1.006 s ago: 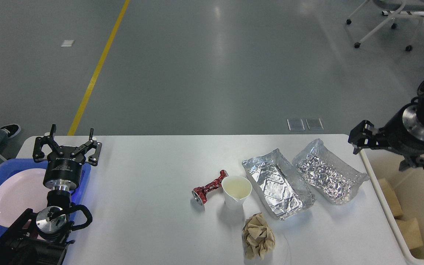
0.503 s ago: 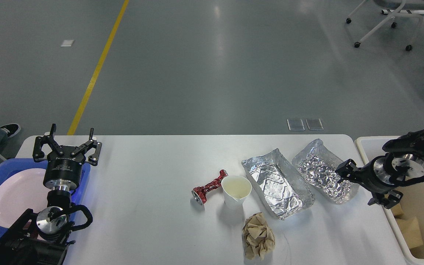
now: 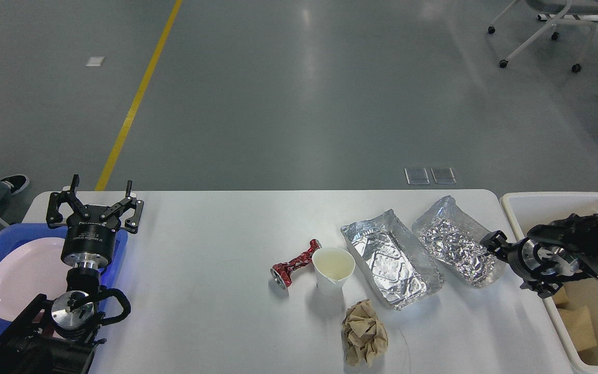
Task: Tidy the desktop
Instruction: 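Grasp the crumpled foil wrapper with the right gripper, then drag the foil wrapper into the beige bin and release it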
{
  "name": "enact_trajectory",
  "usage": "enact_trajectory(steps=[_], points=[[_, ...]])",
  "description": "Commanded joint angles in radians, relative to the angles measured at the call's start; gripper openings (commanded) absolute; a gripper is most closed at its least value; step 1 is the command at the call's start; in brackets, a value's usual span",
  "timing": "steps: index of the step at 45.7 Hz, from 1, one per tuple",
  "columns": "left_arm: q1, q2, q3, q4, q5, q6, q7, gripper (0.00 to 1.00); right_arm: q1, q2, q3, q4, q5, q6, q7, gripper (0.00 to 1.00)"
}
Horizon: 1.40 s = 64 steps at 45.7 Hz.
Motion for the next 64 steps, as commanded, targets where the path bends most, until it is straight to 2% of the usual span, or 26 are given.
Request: enact_trajectory(steps=[1,9,17,28,43,45,51,64], points=[[0.0,0.0,0.0,0.0,0.0,0.0,0.0,0.96,-0.019,0.002,0.022,-0.013,-0.002,-0.019,0.0,1.0],[0.0,0.0,0.0,0.0,0.0,0.0,0.0,0.96,-0.051,0.033,0.016,-0.013,-0.031,-0.062,0.0,0.96],[0.0,0.0,0.001,0.0,0.0,0.0,0.0,0.96,-0.046,0.034,0.025,-0.012,-0.054,-0.065,0.0,0.62],[0.0,0.0,0.001,0.0,0.0,0.0,0.0,0.96,-0.051,0.042,0.024,-0.012,-0.06,-0.067,0.0,0.29],[0.0,0.0,0.0,0.0,0.0,0.0,0.0,0.96,-0.052,0.057,0.024,-0.01,-0.06,-0.067,0.0,0.28],[0.0,0.0,0.001,0.0,0.0,0.0,0.0,0.96,-0.052,0.06,0.024,-0.01,-0.06,-0.067,0.0,0.24],[0.0,0.0,0.0,0.0,0.0,0.0,0.0,0.96,-0.055,0.063,0.024,-0.004,-0.062,-0.067,-0.002,0.0],[0.0,0.0,0.0,0.0,0.0,0.0,0.0,0.96,-0.052,0.06,0.025,0.003,-0.062,-0.065,-0.006,0.0]])
